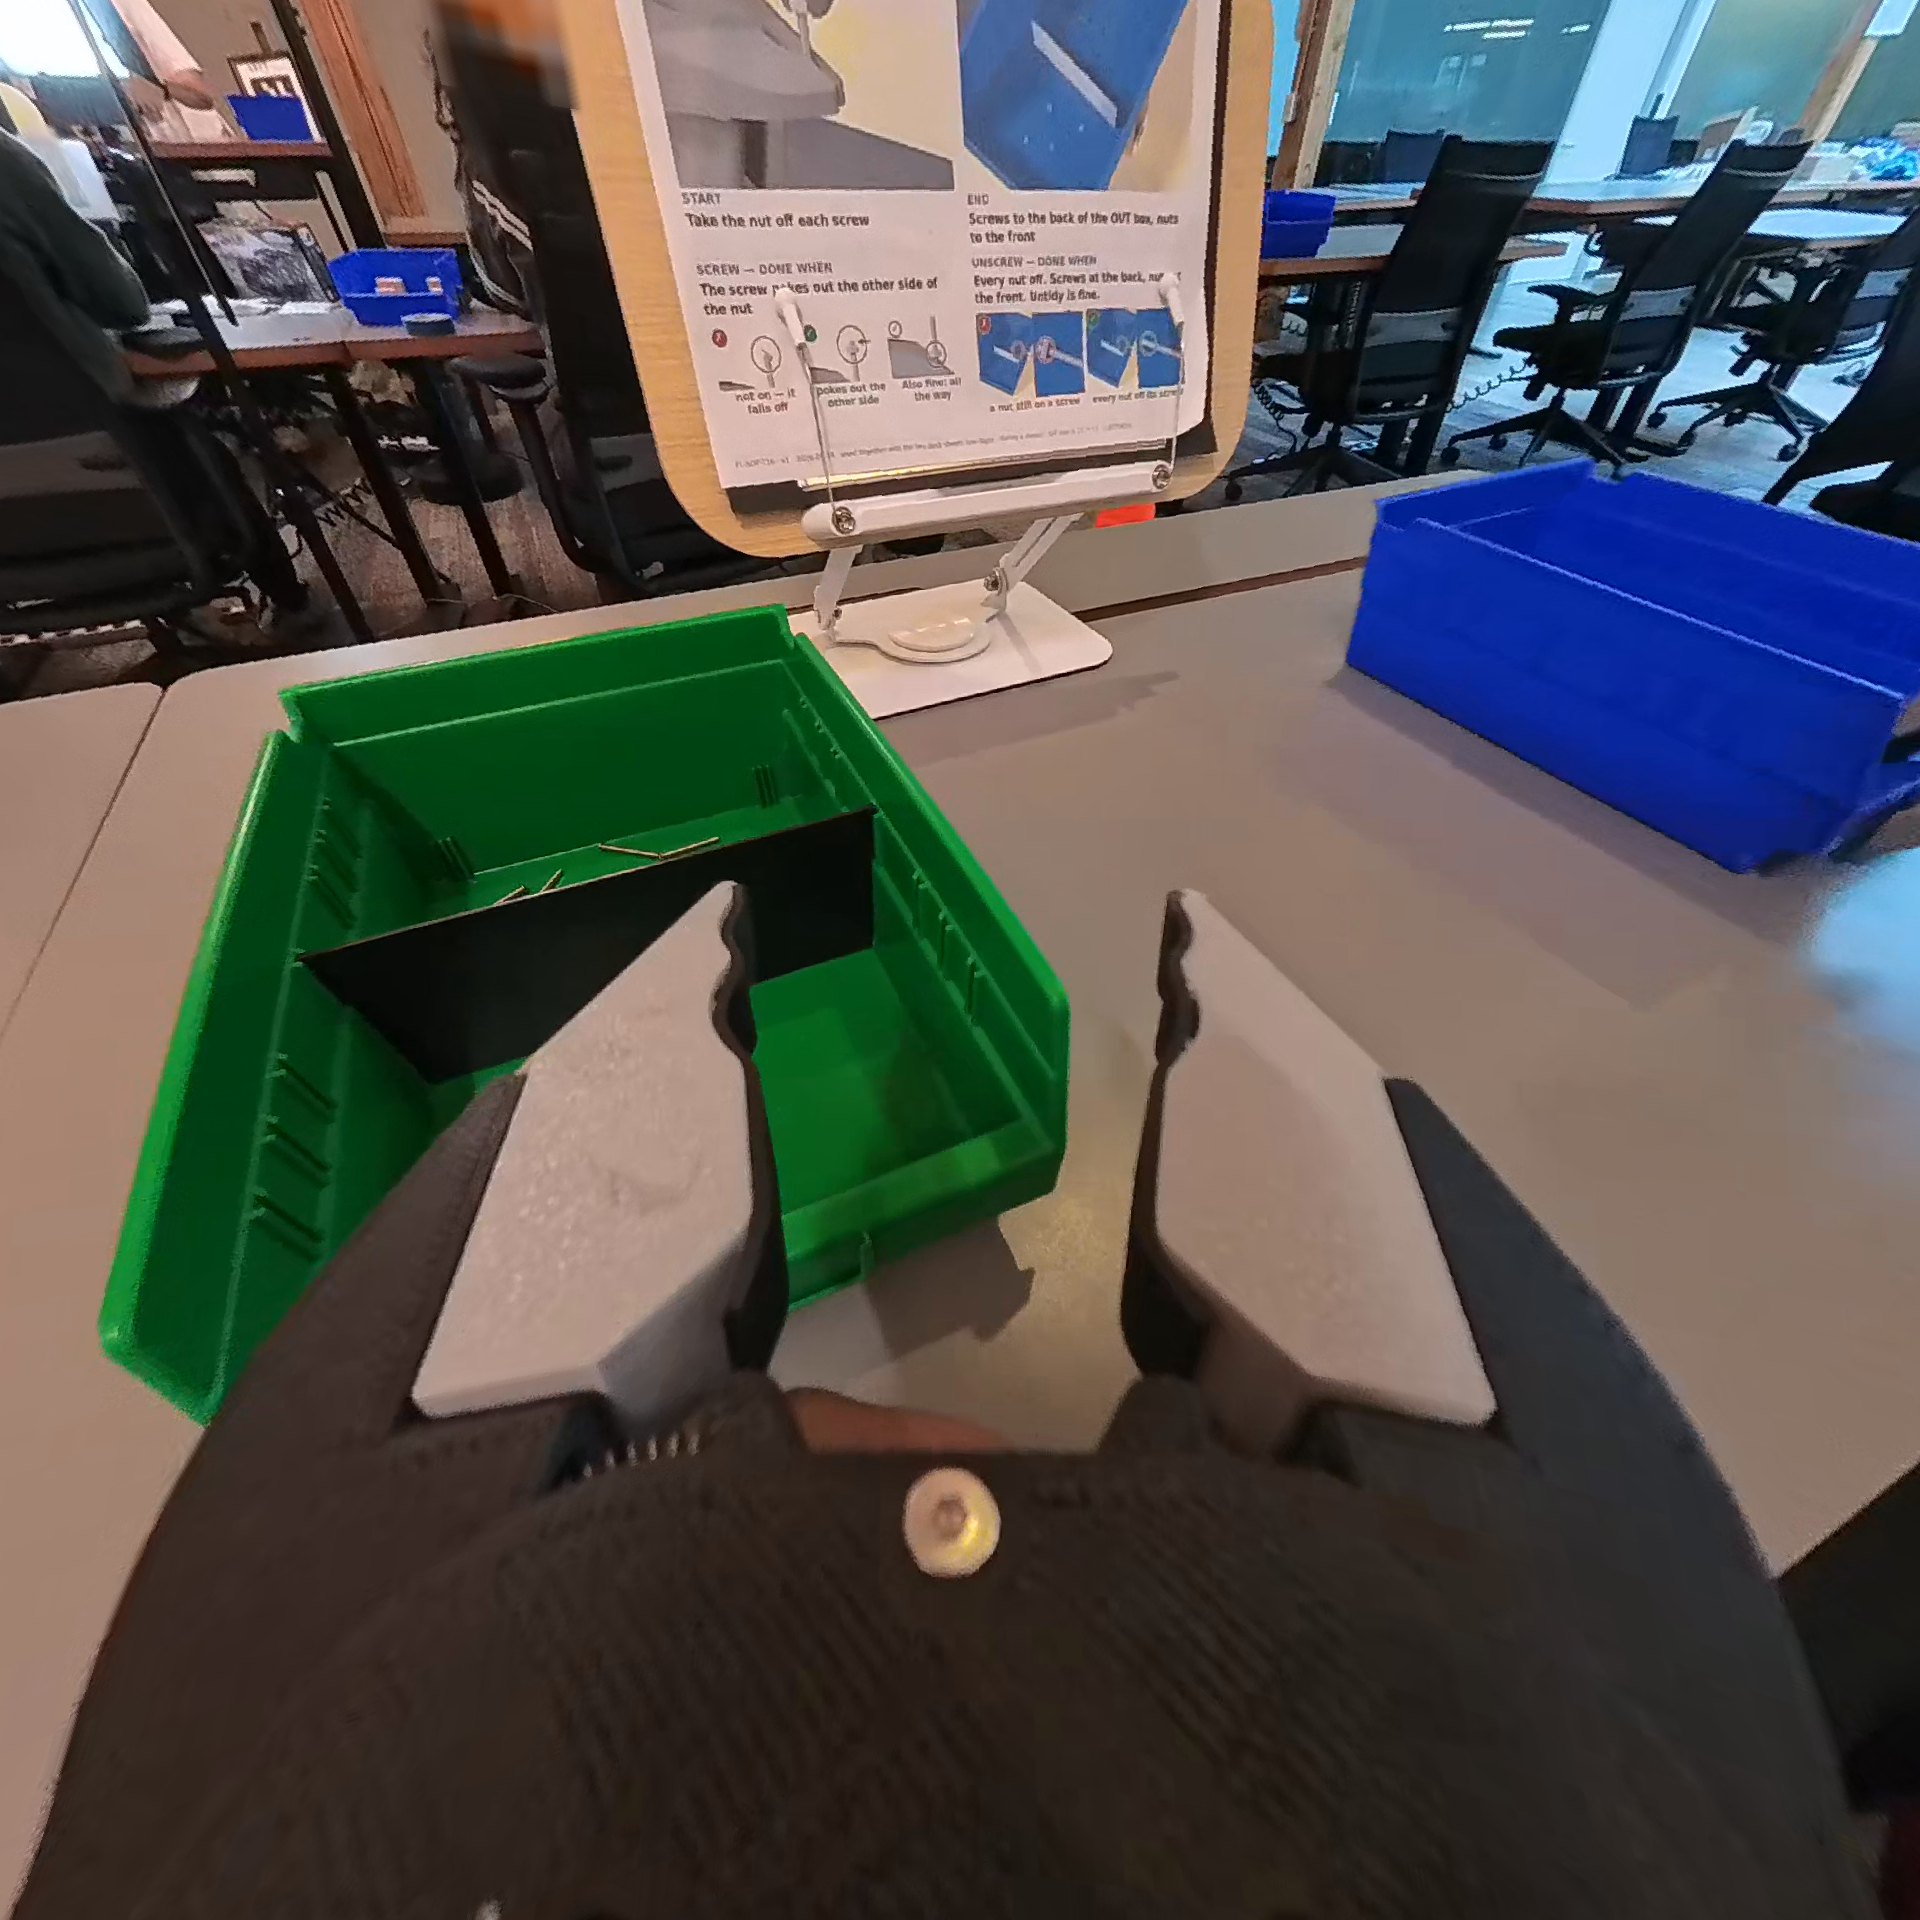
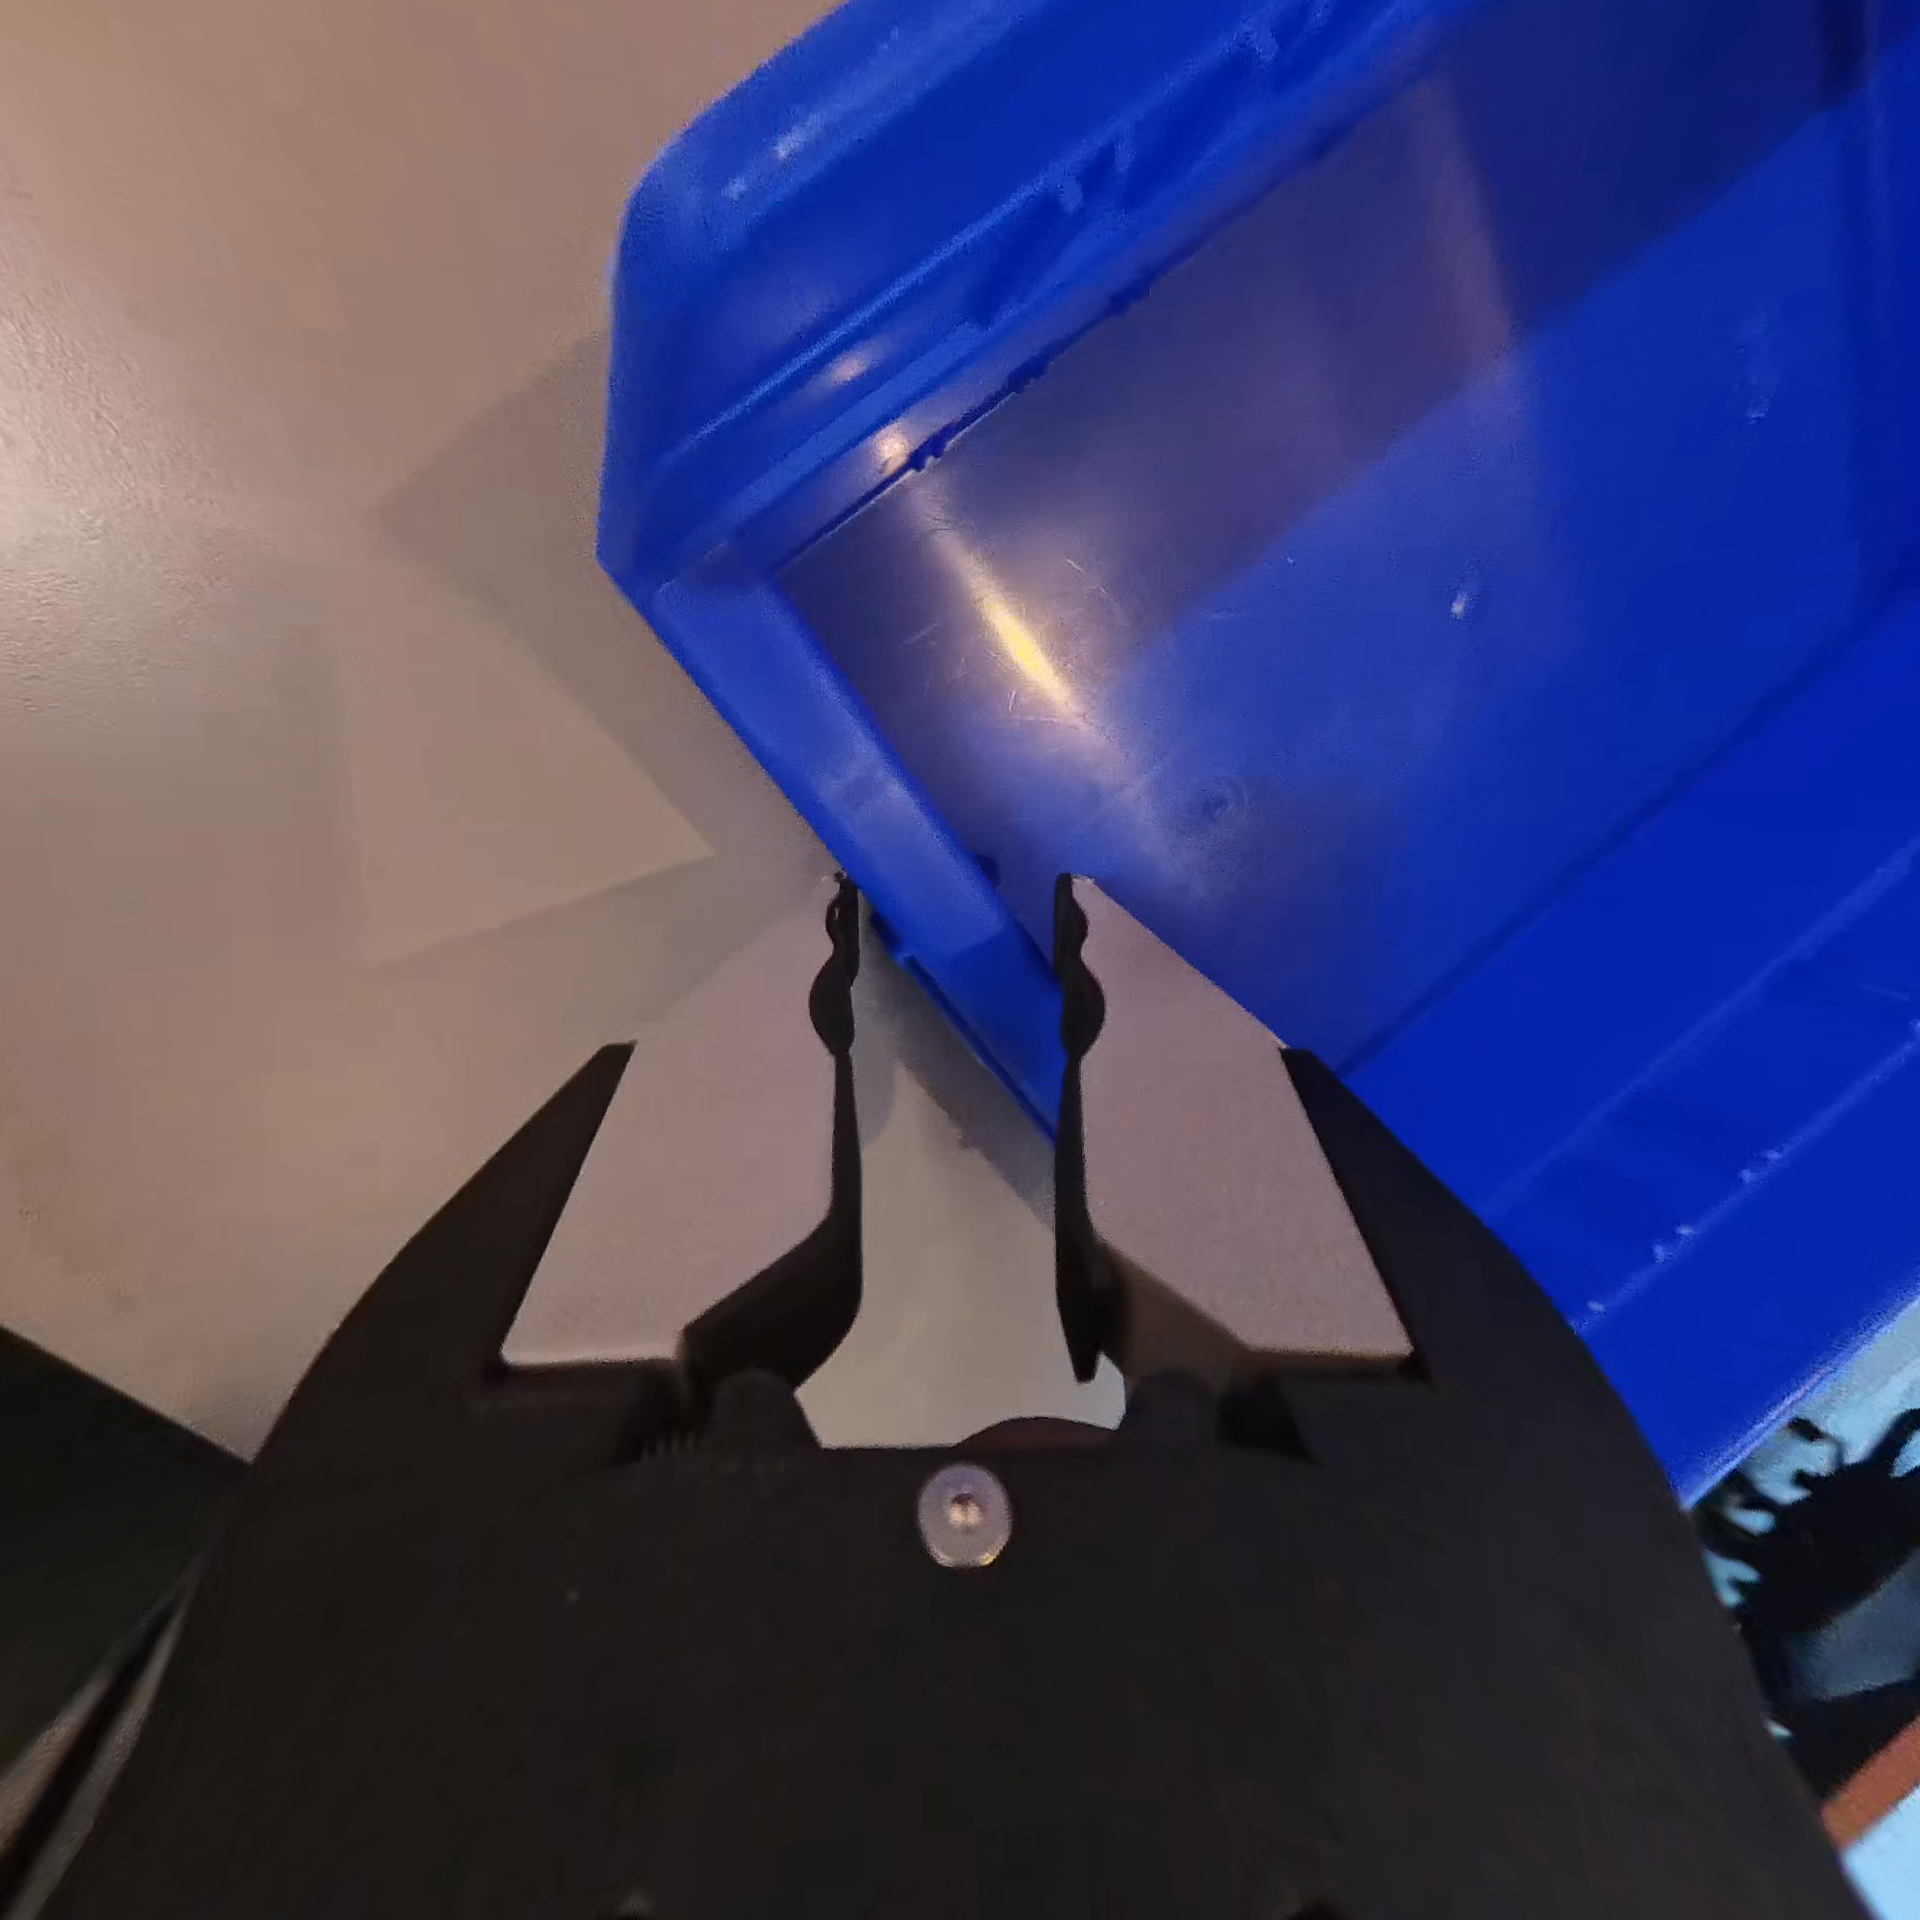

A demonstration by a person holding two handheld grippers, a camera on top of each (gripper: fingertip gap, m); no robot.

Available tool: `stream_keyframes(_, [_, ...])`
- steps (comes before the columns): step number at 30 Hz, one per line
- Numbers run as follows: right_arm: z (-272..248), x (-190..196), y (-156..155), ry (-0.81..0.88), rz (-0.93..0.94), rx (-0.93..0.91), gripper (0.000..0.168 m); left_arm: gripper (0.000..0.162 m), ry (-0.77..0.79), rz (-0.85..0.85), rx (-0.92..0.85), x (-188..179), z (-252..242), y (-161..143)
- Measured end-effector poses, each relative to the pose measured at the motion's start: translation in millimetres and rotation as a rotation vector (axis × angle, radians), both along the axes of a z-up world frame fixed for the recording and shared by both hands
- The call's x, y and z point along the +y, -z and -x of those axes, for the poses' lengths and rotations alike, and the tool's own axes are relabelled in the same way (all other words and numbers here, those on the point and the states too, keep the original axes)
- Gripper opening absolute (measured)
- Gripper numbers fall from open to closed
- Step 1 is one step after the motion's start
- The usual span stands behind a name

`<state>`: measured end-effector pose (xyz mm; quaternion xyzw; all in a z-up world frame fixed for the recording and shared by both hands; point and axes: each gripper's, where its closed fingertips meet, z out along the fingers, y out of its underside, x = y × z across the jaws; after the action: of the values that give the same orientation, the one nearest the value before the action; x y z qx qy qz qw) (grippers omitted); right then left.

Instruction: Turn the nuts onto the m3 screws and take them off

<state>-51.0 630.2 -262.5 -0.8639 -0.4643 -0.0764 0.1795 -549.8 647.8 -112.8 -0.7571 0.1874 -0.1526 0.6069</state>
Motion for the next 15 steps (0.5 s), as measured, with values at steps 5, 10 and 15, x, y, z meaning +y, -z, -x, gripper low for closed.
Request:
stream_keyframes(5, [-1,-6,-1,0.062,-0.074,0.031,0.038,0.077,0.020,0.015,0.022,0,-9,6])
stream_keyframes(10, [-2,-15,-25,-0.006,-0.195,-0.017,0.039,0.077,0.027,0.019,0.030,-5,-10,6])
stream_keyframes(15, [110,-66,-91,-0.317,-0.363,0.380,0.030,0.077,-0.053,0.038,0.020,1,16,11])
